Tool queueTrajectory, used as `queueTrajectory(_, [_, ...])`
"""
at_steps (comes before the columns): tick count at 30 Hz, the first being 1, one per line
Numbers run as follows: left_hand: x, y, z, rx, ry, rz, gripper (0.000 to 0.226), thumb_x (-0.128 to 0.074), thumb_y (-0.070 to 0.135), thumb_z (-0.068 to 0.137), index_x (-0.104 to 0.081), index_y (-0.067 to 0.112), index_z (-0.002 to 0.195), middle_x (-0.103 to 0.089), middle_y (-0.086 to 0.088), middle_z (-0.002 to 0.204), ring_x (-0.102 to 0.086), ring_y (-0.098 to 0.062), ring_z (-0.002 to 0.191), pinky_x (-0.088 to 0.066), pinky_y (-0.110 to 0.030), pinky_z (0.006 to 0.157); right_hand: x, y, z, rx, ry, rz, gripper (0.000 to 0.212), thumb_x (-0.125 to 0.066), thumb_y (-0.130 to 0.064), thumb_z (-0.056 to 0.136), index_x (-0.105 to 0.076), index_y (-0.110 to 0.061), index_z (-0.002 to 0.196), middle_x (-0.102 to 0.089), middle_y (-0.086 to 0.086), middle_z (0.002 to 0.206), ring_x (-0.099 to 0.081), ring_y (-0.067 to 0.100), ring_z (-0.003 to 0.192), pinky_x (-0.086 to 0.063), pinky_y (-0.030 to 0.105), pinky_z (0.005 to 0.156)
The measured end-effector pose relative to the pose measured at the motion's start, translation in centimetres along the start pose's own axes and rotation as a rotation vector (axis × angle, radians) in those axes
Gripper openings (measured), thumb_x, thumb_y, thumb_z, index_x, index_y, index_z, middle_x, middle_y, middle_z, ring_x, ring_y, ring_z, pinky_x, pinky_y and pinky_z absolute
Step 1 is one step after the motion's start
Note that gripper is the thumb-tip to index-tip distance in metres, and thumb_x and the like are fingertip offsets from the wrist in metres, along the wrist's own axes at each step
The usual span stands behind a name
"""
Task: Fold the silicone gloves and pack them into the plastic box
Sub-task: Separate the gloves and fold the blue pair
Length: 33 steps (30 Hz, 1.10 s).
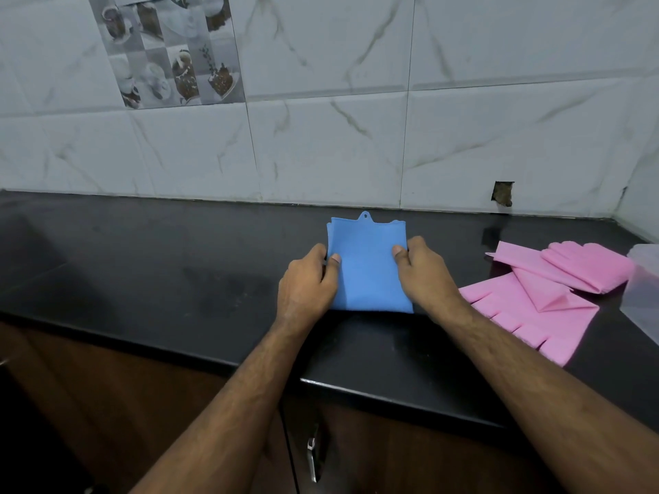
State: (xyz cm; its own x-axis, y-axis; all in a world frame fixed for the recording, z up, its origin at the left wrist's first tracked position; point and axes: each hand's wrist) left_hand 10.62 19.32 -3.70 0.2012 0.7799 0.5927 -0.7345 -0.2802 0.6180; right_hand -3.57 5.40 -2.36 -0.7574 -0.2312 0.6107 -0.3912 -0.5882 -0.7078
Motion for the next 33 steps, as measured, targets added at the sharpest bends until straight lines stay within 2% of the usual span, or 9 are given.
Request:
queueTrajectory(7, [-1.0,-0.3,0.9,0.085,-0.109,0.138,0.039,-0.043,0.042,0.103,-0.037,0.018,0.073,-0.053,0.003,0.068,-0.049,-0.021,0.064,-0.030,-0.033,0.053,-0.3,0.5,0.3,-0.086,-0.046,-0.046,0.031,-0.039,-0.039,0.106,-0.046,-0.009,0.098,-0.058,0.004,0.089,-0.052,0.015,0.070,-0.035,0.031,0.054])
queueTrajectory(15, [-1.6,-0.5,1.3,0.103,-0.182,0.206,0.039,-0.034,0.042,0.105,-0.036,0.019,0.074,-0.054,0.004,0.073,-0.048,-0.015,0.065,-0.030,-0.033,0.056,0.1,0.5,-0.1,-0.045,-0.015,-0.092,0.036,-0.045,-0.050,0.101,-0.051,-0.015,0.105,-0.058,-0.005,0.085,-0.058,0.016,0.074,-0.039,0.031,0.057])
queueTrajectory(19, [-1.7,-0.2,1.3,0.130,-0.163,0.232,0.036,-0.035,0.037,0.103,-0.036,0.018,0.072,-0.053,0.003,0.071,-0.045,-0.015,0.061,-0.031,-0.033,0.055,0.4,-0.1,-1.1,0.062,0.069,-0.310,0.041,-0.049,-0.052,0.098,-0.044,-0.017,0.119,-0.061,0.001,0.101,-0.062,0.030,0.092,-0.045,0.037,0.070])
queueTrajectory(22, [-1.6,-0.1,1.2,0.143,-0.147,0.219,0.032,-0.038,0.031,0.098,-0.034,0.016,0.070,-0.050,0.001,0.066,-0.042,-0.018,0.057,-0.029,-0.032,0.051,0.9,-0.3,-1.5,0.293,0.165,-0.379,0.042,-0.055,-0.051,0.095,-0.050,-0.020,0.124,-0.051,-0.001,0.115,-0.056,0.021,0.103,-0.045,0.035,0.071])
queueTrajectory(24, [-1.5,0.0,1.2,0.151,-0.143,0.208,0.032,-0.040,0.031,0.097,-0.035,0.016,0.069,-0.050,0.001,0.066,-0.043,-0.019,0.057,-0.030,-0.031,0.052,1.2,-0.4,-1.4,0.510,0.073,-0.277,0.037,-0.056,-0.049,0.095,-0.059,-0.024,0.122,-0.051,-0.005,0.119,-0.052,0.016,0.109,-0.046,0.036,0.084])
queueTrajectory(26, [-1.5,0.0,1.3,0.164,-0.153,0.178,0.032,-0.042,0.032,0.095,-0.038,0.015,0.069,-0.052,0.001,0.066,-0.045,-0.021,0.059,-0.033,-0.031,0.053,0.9,-0.4,-1.4,0.630,-0.127,-0.288,0.037,-0.048,-0.051,0.099,-0.063,-0.031,0.127,-0.053,-0.011,0.132,-0.048,0.011,0.124,-0.036,0.036,0.100])
queueTrajectory(30, [-1.1,-0.5,1.3,0.223,-0.122,-0.001,0.026,-0.056,0.034,0.088,-0.057,0.013,0.073,-0.062,0.006,0.067,-0.058,-0.020,0.065,-0.045,-0.032,0.058,-0.8,0.3,-1.3,0.507,-0.419,-0.464,0.055,-0.025,-0.056,0.105,-0.036,-0.035,0.154,-0.023,-0.014,0.165,-0.016,0.006,0.152,-0.014,0.039,0.112])
queueTrajectory(31, [-0.9,-0.6,1.3,0.240,-0.086,-0.063,0.022,-0.063,0.036,0.086,-0.063,0.015,0.083,-0.066,0.006,0.074,-0.063,-0.018,0.071,-0.048,-0.031,0.062,-0.9,0.4,-1.3,0.460,-0.470,-0.487,0.058,-0.022,-0.057,0.104,-0.028,-0.035,0.157,-0.015,-0.015,0.167,-0.010,0.006,0.154,-0.011,0.041,0.116])
queueTrajectory(33, [-0.7,-0.8,1.2,0.227,-0.028,-0.124,0.036,-0.074,0.037,0.084,-0.059,0.017,0.110,-0.067,0.001,0.093,-0.064,-0.018,0.085,-0.051,-0.032,0.071,-0.9,0.6,-1.2,0.412,-0.518,-0.502,0.059,-0.018,-0.058,0.104,-0.020,-0.036,0.159,-0.008,-0.017,0.168,-0.003,0.006,0.155,-0.006,0.042,0.120])
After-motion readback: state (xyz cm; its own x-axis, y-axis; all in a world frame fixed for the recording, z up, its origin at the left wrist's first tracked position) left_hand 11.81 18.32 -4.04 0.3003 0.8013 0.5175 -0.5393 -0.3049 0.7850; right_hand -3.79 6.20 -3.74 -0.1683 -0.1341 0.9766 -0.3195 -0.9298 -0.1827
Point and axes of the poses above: each hand's wrist, its own z-axis towards the middle knuckle, its own x-axis out of the back of the hand, y = z × x
